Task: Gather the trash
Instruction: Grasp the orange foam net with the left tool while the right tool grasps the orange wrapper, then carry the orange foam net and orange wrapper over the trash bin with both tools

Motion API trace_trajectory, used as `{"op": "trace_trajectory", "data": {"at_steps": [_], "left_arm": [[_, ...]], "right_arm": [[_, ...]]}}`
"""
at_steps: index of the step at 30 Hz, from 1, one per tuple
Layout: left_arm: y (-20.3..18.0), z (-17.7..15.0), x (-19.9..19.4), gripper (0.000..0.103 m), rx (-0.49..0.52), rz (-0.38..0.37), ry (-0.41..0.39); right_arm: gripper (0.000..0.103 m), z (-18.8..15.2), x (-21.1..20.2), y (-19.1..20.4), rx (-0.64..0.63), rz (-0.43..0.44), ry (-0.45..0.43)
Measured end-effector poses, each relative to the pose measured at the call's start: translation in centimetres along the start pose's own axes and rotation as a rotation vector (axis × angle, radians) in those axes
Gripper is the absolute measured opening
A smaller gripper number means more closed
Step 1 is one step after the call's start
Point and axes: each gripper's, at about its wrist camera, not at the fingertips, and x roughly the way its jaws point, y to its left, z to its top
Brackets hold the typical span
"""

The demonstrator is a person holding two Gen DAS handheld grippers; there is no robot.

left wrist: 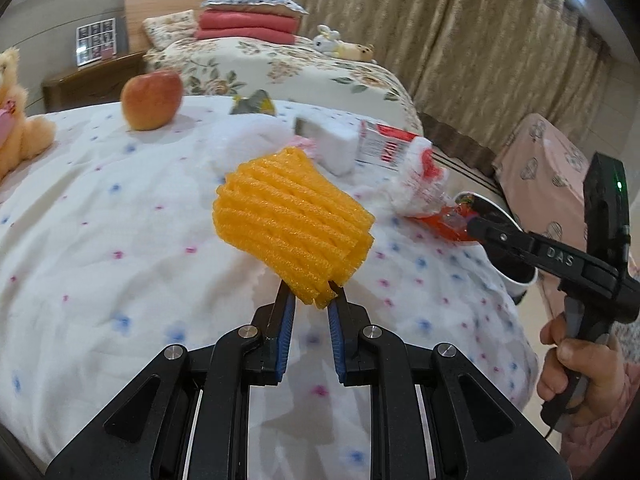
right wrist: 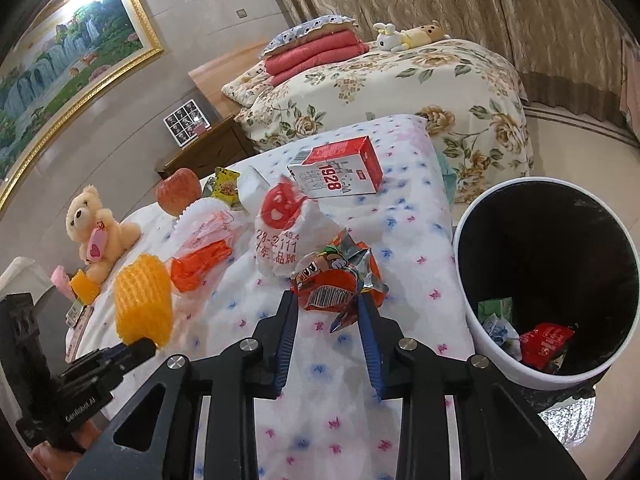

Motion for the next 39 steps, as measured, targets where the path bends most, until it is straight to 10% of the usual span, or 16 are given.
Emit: {"op": "trace_trajectory", "data": {"at_steps": [39], "left_arm": [[-12.4, 0.6, 4.2, 0.016, 0.239, -0.195, 0.071]], "right_arm": [[0.008, -1.2, -6.3, -9.8, 0.195, -0.113, -0.099]]}}
